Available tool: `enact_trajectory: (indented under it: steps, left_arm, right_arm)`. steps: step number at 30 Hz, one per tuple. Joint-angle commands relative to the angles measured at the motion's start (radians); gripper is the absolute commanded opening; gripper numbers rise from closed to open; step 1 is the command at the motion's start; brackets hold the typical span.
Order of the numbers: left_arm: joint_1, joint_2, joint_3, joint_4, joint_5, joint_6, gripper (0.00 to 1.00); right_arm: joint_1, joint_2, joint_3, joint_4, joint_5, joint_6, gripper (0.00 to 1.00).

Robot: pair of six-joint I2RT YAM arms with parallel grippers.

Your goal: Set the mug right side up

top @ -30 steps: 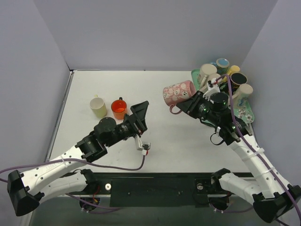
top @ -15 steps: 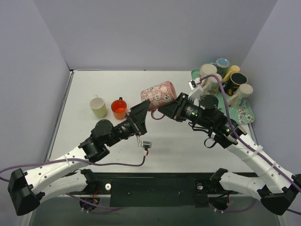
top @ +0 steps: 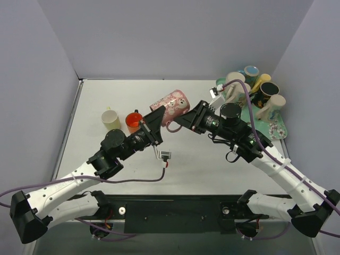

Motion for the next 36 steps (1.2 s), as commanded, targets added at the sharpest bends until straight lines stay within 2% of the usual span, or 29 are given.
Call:
enact_trajectory:
  steps: [1,2,4,5,6,7,8,9,10,11,12,13,14,15,16,17,18,19,20,21,22,25,29,32,36]
  left_arm:
    - [-0.017,-0.017,0.103,-0.158,-0.014,-0.117,0.00]
    - [-0.017,-0.019,0.108,-0.185,-0.020,-0.152,0.00]
    - [-0.020,-0.012,0.120,-0.219,-0.074,-0.219,0.00]
    - [-0.021,0.000,0.136,-0.251,-0.133,-0.249,0.00]
    - [-0.026,0.009,0.196,-0.360,-0.192,-0.337,0.00]
    - [-0.026,0.042,0.240,-0.430,-0.218,-0.391,0.00]
    - [-0.024,0.073,0.330,-0.577,-0.284,-0.515,0.00]
    - [-0.023,0.139,0.435,-0.648,-0.316,-0.577,0.00]
    - [-0.018,0.187,0.486,-0.764,-0.377,-0.715,0.00]
    - [-0.011,0.269,0.622,-0.846,-0.395,-0.797,0.00]
    - [0.000,0.331,0.716,-1.011,-0.404,-0.939,0.00]
    - [0.006,0.460,0.910,-1.128,-0.399,-1.030,0.00]
    - [0.020,0.521,1.002,-1.333,-0.374,-1.177,0.00]
    - [0.044,0.660,1.192,-1.417,-0.358,-1.235,0.00]
    - [0.054,0.793,1.272,-1.563,-0.335,-1.346,0.00]
    - [0.093,0.854,1.446,-1.700,-0.323,-1.394,0.00]
    - [0.112,0.991,1.529,-1.761,-0.288,-1.481,0.00]
    - [0.159,1.052,1.702,-1.881,-0.272,-1.519,0.00]
    - [0.184,1.178,1.796,-1.926,-0.234,-1.578,0.00]
    - [0.224,1.239,1.911,-1.968,-0.211,-1.643,0.00]
    - [0.239,1.279,1.927,-1.968,-0.199,-1.660,0.00]
    - [0.301,1.310,1.889,-1.857,-0.116,-1.702,0.00]
    - [0.347,1.318,1.819,-1.719,-0.117,-1.708,0.00]
    - [0.388,1.363,1.815,-1.704,-0.116,-1.717,0.00]
    - [0.428,1.414,1.800,-1.735,-0.038,-1.738,0.00]
  right_arm:
    - [0.005,0.005,0.065,0.083,0.084,-0.150,0.11]
    - [-0.006,0.010,0.071,0.034,0.134,-0.167,0.30]
    - [-0.017,0.007,0.091,-0.078,0.226,-0.227,0.47]
    - [-0.020,-0.001,0.096,-0.130,0.307,-0.259,0.52]
    - [-0.020,-0.016,0.093,-0.144,0.338,-0.278,0.65]
    - [-0.022,-0.027,0.078,-0.169,0.413,-0.301,0.69]
    - [-0.023,-0.048,0.068,-0.177,0.453,-0.310,0.77]
    - [-0.025,-0.059,0.047,-0.187,0.516,-0.328,0.81]
    - [-0.031,-0.077,0.038,-0.198,0.542,-0.348,0.81]
    - [-0.034,-0.086,0.021,-0.212,0.594,-0.356,0.82]
    - [-0.041,-0.102,0.012,-0.220,0.610,-0.376,0.82]
    - [-0.049,-0.108,-0.004,-0.235,0.625,-0.385,0.82]
    - [-0.074,-0.122,-0.010,-0.243,0.624,-0.396,0.82]
    - [-0.094,-0.123,-0.028,-0.259,0.622,-0.397,0.83]
    - [-0.133,-0.136,-0.036,-0.263,0.616,-0.390,0.83]
    - [-0.152,-0.137,-0.062,-0.270,0.612,-0.390,0.83]
    - [-0.190,-0.148,-0.076,-0.275,0.610,-0.388,0.83]
    - [-0.207,-0.154,-0.099,-0.279,0.610,-0.390,0.83]
    - [-0.244,-0.163,-0.120,-0.283,0.606,-0.393,0.83]
    - [-0.274,-0.165,-0.128,-0.289,0.613,-0.396,0.83]
    - [-0.285,-0.165,-0.139,-0.299,0.637,-0.403,0.83]
    - [-0.331,-0.146,-0.150,-0.327,0.700,-0.422,0.83]
    - [-0.365,-0.117,-0.166,-0.349,0.705,-0.430,0.83]
    - [-0.374,-0.097,-0.177,-0.350,0.701,-0.433,0.83]
    - [-0.385,-0.074,-0.179,-0.352,0.699,-0.434,0.82]
